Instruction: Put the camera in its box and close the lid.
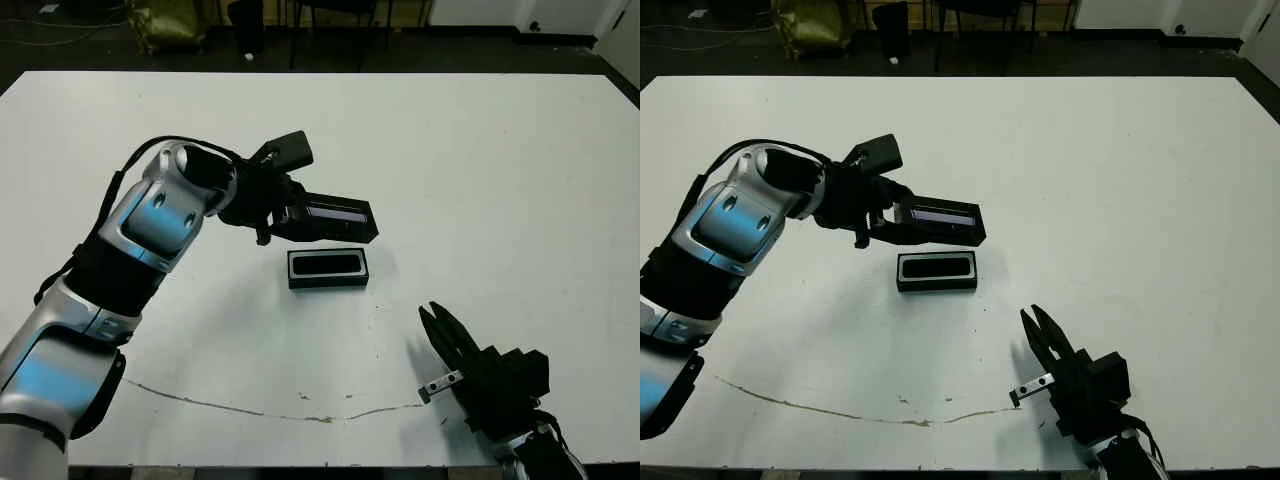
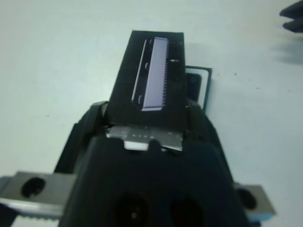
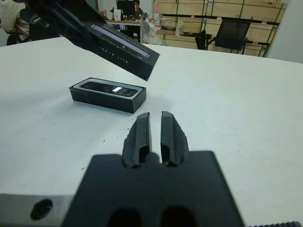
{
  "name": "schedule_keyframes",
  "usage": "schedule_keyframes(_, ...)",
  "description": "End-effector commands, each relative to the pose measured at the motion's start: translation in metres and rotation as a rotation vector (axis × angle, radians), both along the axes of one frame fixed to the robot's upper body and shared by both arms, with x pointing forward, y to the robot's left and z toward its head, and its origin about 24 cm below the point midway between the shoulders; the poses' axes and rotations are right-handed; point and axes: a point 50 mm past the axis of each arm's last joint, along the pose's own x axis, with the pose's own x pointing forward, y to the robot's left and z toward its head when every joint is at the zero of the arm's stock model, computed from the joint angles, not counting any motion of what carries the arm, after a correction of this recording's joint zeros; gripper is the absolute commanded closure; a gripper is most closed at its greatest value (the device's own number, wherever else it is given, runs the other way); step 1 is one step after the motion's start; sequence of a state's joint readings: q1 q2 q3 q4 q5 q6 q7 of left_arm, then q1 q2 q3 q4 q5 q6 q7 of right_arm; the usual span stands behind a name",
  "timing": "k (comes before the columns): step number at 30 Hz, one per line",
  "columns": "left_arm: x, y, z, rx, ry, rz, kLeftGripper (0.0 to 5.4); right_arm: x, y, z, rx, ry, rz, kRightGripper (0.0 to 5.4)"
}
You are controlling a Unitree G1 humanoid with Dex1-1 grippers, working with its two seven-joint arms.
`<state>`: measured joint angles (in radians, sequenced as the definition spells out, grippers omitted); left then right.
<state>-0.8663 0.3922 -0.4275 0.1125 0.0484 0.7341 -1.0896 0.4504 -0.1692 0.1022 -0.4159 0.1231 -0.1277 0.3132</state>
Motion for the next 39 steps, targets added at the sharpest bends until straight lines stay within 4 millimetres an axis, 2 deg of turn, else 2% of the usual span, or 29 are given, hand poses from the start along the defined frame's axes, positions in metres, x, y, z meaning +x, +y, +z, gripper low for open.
schedule_keyframes(1, -0.001, 0.001, -0.010, 0.023, 0.035, 0.015, 3.16, -0.008, -0.002, -0.007, -0.004, 0.043, -0.012, 5.40)
schedule_keyframes(13, -0.004, -0.008, -0.015, 0.034, 0.090, -0.053, 3.16, -0.006, -0.001, -0.006, -0.004, 0.034, -0.007, 5.40)
schedule_keyframes(32, -0.007, -0.009, -0.020, 0.074, 0.099, -0.164, 3.16, -0.007, -0.002, -0.007, -0.001, 0.038, -0.010, 5.40)
schedule_keyframes(39, -0.007, -0.006, -0.023, 0.112, 0.094, -0.137, 3.16, -0.008, -0.002, -0.008, -0.008, 0.038, -0.015, 5.40)
